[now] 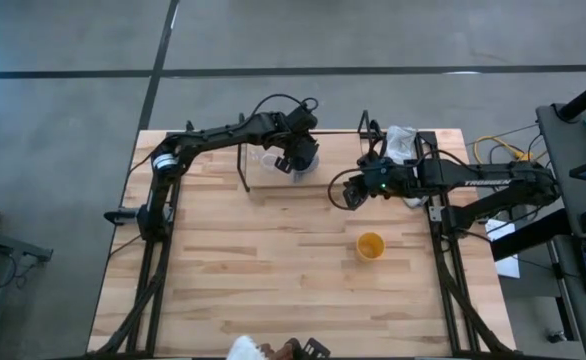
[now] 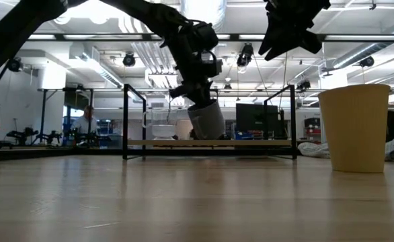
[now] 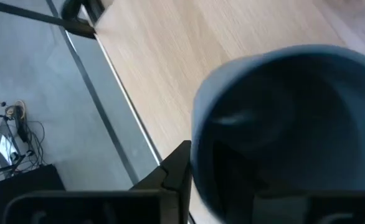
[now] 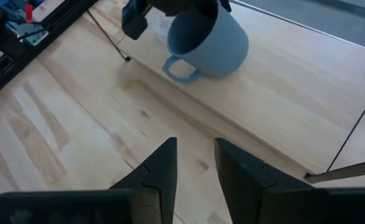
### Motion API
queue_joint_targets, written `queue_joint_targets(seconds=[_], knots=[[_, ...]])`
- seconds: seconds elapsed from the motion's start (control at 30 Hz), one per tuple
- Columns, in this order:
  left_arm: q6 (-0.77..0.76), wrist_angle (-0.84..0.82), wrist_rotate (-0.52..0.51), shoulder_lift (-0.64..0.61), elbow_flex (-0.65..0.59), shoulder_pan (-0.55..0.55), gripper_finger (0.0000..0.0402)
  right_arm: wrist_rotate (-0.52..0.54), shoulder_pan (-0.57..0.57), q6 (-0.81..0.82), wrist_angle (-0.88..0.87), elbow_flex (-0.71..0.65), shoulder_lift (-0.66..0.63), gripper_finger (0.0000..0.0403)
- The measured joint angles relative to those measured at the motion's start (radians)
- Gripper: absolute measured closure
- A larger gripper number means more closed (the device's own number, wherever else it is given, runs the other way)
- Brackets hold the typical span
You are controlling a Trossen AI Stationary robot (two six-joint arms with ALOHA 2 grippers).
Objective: Stack small to large cups/mugs on shelf
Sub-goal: Put the gray mug on the shelf
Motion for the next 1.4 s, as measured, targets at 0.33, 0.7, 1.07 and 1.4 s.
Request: queue_joint_targets(seconds=[0.33, 0.7, 1.07, 1.4], knots=[[0.01, 0.074, -0.075, 0.001, -0.03, 0.001, 0.0352, 0.0, 0.0, -0.032, 0.0, 0.0, 0.0, 0.03], [0.01, 0.094, -0.076, 0.001, -0.023, 0.001, 0.0352, 0.0, 0.0, -0.036, 0.0, 0.0, 0.0, 0.03], [0.037, 0.102, -0.075, 0.001, -0.022, 0.001, 0.0352, 0.0, 0.0, -0.036, -0.001, 0.0, 0.0, 0.03], [0.053, 0.167, -0.074, 0.0, -0.022, 0.002, 0.0352, 0.0, 0.0, -0.036, -0.001, 0.0, 0.0, 0.03]])
